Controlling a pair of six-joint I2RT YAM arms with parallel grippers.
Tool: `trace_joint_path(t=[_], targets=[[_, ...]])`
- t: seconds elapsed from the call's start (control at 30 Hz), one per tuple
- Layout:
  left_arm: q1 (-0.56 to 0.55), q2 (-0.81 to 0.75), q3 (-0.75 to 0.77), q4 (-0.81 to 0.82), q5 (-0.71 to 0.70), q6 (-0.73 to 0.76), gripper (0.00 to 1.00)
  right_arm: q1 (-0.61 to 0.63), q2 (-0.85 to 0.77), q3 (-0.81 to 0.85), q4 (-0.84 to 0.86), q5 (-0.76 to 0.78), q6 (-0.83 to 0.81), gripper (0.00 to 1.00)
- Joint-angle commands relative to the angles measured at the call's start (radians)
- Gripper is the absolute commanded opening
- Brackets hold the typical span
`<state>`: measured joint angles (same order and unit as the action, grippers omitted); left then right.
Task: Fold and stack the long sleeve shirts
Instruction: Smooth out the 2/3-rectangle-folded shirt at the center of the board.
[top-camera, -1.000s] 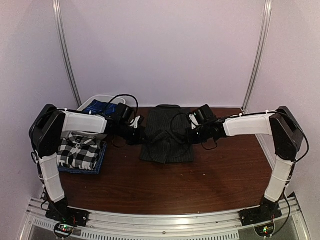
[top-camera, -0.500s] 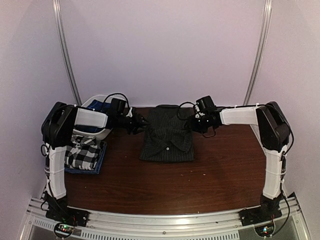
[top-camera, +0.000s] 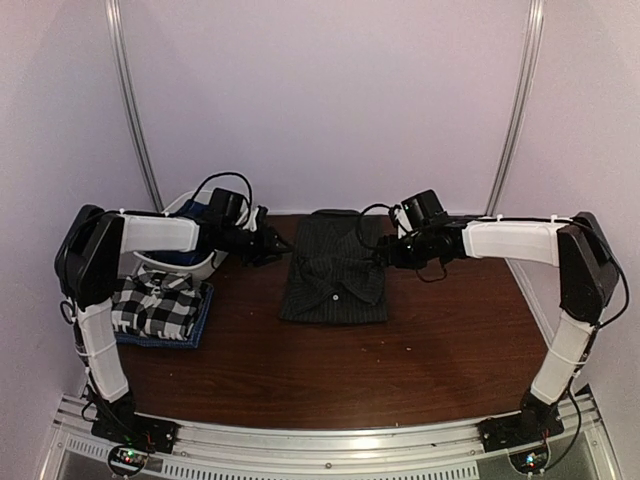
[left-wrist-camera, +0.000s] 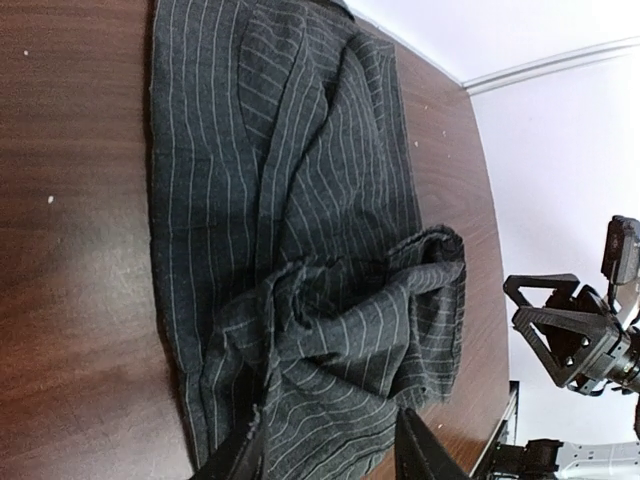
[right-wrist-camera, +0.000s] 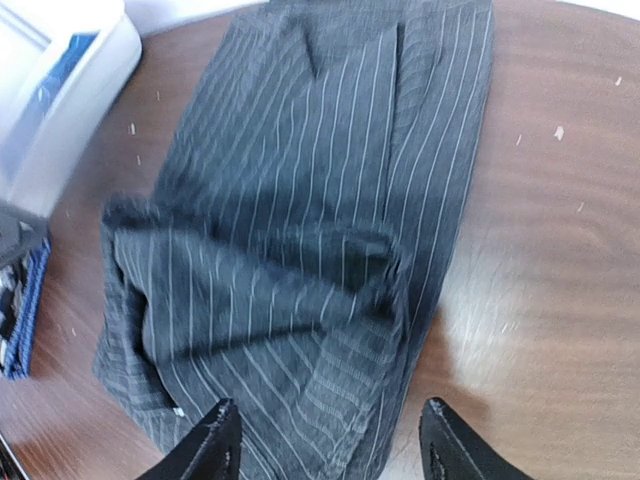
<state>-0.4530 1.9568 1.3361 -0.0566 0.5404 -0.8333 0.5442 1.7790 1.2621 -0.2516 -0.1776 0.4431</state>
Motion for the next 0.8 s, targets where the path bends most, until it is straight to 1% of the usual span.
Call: trace_joint_path(t=[0.0, 0.2, 0.37, 0.53, 0.6, 0.77], targets=[[-0.045, -0.055, -0.073, -0.102, -0.054, 0.111, 0.43, 0.052, -0.026, -0.083, -0.042, 0.005, -0.014, 0.60], [-0.123, -0.084, -0.175, -0.093, -0.053, 0.104, 0.49, 0.104, -0.072, -0.189, 0.022, -0.054, 0.047, 0.60], [-0.161, -0.086, -0.231, -0.043, -0.059, 0.064, 0.50, 0.108, -0.082, -0.259, 0.101, -0.087, 0.106, 0.60], [-0.170, -0.065, -0.232, -0.039, -0.091, 0.051, 0.50, 0.108, -0.066, -0.277, 0.153, -0.093, 0.141, 0.61], [-0.170, -0.055, -0.233, -0.034, -0.104, 0.046, 0.51, 0.106, -0.054, -0.280, 0.179, -0.097, 0.158, 0.61], [-0.171, -0.033, -0.218, -0.002, -0.088, 0.027, 0.51, 0.097, -0.032, -0.282, 0.239, -0.104, 0.195, 0.61]])
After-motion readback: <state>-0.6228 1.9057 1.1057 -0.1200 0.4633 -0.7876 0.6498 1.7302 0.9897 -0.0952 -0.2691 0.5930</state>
